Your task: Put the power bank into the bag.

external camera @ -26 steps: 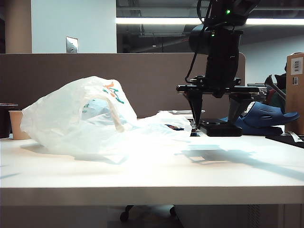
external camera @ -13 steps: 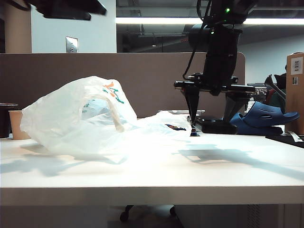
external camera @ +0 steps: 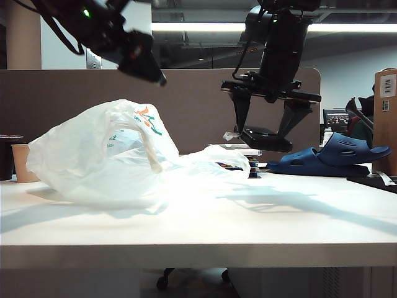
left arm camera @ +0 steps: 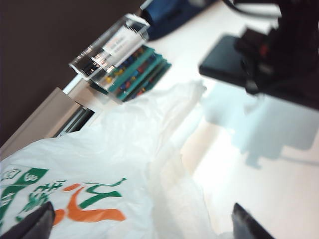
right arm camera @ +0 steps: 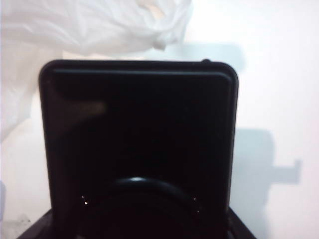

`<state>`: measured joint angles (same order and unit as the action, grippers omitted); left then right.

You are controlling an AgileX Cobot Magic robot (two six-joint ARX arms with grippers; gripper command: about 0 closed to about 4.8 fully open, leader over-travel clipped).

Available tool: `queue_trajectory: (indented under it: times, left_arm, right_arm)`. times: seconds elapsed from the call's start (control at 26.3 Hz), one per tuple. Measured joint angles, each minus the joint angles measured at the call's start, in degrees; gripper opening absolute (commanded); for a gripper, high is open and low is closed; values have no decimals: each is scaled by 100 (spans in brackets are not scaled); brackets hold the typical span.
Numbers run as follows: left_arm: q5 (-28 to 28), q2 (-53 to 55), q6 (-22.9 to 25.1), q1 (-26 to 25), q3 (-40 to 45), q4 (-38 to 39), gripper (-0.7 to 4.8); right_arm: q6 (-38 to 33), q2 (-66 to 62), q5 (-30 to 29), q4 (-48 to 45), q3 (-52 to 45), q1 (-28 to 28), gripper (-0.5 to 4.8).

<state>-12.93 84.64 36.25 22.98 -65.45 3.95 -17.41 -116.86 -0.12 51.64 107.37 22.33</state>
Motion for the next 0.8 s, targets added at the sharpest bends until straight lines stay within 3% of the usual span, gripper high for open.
queue_trajectory:
  times: [0.34, 0.68, 0.8]
  left_arm:
    - [898, 656, 619, 66, -87, 22, 479]
    - [1244, 922, 662, 66, -249, -361, 479]
    - [1303, 1019, 662, 52, -302, -420, 437]
  right_arm:
    - [52, -2, -238, 24, 57, 0, 261]
    - [79, -2, -450, 59, 57, 0, 260]
    - [81, -2, -568, 74, 57, 22, 260]
